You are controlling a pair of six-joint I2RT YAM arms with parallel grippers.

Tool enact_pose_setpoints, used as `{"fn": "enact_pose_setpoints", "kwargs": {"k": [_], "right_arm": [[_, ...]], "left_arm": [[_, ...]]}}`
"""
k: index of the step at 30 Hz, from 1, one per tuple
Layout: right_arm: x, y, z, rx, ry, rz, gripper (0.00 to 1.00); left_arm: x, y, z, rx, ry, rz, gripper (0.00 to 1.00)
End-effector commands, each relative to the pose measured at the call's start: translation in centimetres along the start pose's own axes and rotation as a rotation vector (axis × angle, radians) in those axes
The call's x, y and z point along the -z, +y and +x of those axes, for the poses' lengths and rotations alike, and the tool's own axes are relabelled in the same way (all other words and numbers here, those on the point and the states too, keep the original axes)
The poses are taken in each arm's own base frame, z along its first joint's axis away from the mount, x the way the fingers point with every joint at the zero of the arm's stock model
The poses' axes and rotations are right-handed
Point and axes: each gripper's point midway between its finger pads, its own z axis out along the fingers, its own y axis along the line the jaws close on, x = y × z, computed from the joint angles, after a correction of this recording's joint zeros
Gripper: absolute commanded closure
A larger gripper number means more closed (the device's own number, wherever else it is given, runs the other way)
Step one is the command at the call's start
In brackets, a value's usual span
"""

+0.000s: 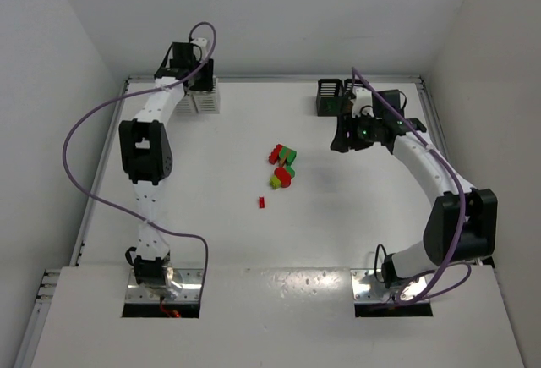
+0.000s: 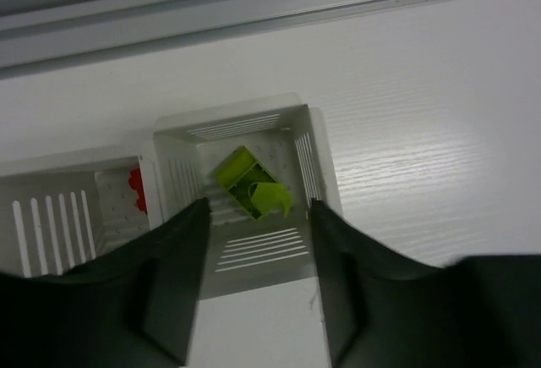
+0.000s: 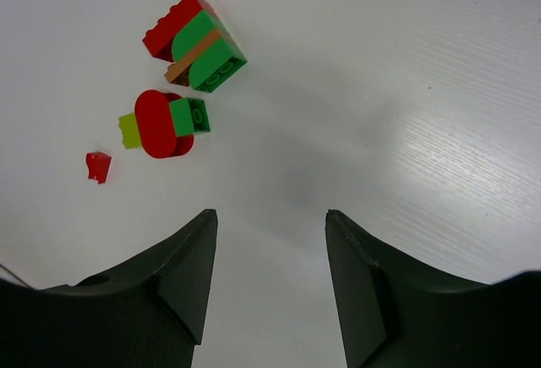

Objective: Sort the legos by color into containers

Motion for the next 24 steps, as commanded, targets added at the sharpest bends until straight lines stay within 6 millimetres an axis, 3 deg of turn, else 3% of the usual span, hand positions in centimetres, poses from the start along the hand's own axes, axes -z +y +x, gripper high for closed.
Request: {"fn": "enact_pose_setpoints", "kwargs": {"k": [1,5,7,9,10,12,13,14,15,16,17,18,19,20,21,22,24], "right_arm": [[0.2,1.9,0.1,0.074,0.0,-0.095,0.45],[0.2,4.5,1.7,0.087,0.023,-0.217,0.45],[0.2,6.1,1.9,0.115,0.024,-0.263,0.45],[-0.2,6.6,2.7,0.141,0.044,-0.261,0.45],[-0.4,7.3,2.9,0.161,0.054,-0.263,0.45],[-1.0,6.8,3.6,0.164,0.076,-0.224,0.45],[-1.3,6.8,3.6,0.179,0.068,-0.214,0.45],[-1.5,6.4,3.3,0.166,0.056,-0.184,0.45],[-1.5,6.2,3.4,0.157,0.05,-0.173,0.45],[-1.8,5.6,3.5,0.133,0.039,-0.156,0.45],[-1.8,5.7,3.5,0.137,0.027,-0.156,0.45],[-1.8,5.2,3.2,0.116,0.017,-0.14,0.45],[-1.9,5.2,3.5,0.105,0.02,-0.139,0.45],[-1.9,5.2,3.5,0.104,0.021,-0.139,0.45],[-2.0,4.9,3.5,0.105,0.02,-0.124,0.45],[-1.9,4.6,3.2,0.091,0.009,-0.117,0.45],[-2.1,4.6,2.9,0.083,0.008,-0.117,0.45]], "left_arm": [[0.8,0.4,-3.7,-0.01,-0.102,-0.033,0.38],[1.2,0.6,-4.1,-0.02,-0.111,-0.044,0.37],[2.7,0.3,-5.2,-0.033,-0.137,-0.035,0.37],[4.1,-0.8,-5.9,-0.039,-0.153,0.018,0.41],[6.0,-1.6,-6.2,-0.07,-0.163,0.058,0.43],[8.4,-4.2,-4.9,-0.112,-0.138,0.204,0.5],[8.6,-6.4,-0.8,-0.194,-0.059,0.286,0.5],[12.2,-8.7,-0.8,-0.264,-0.08,0.378,0.5],[13.8,-10.1,0.9,-0.334,-0.067,0.436,0.5],[14.5,-11.8,6.8,-0.457,0.013,0.528,0.5],[16.2,-12.9,8.9,-0.523,0.024,0.584,0.5],[19.9,-14.2,9.5,-0.599,-0.014,0.636,0.49],[21.3,-14.9,11.8,-0.661,0.001,0.678,0.49],[22.6,-16.1,16.8,-0.752,0.075,0.757,0.47],[24.6,-16.7,17.6,-0.818,0.051,0.781,0.45],[25.6,-18.0,20.8,-0.908,0.075,0.865,0.44],[27.6,-19.1,23.5,-0.986,0.093,0.96,0.4]]}}
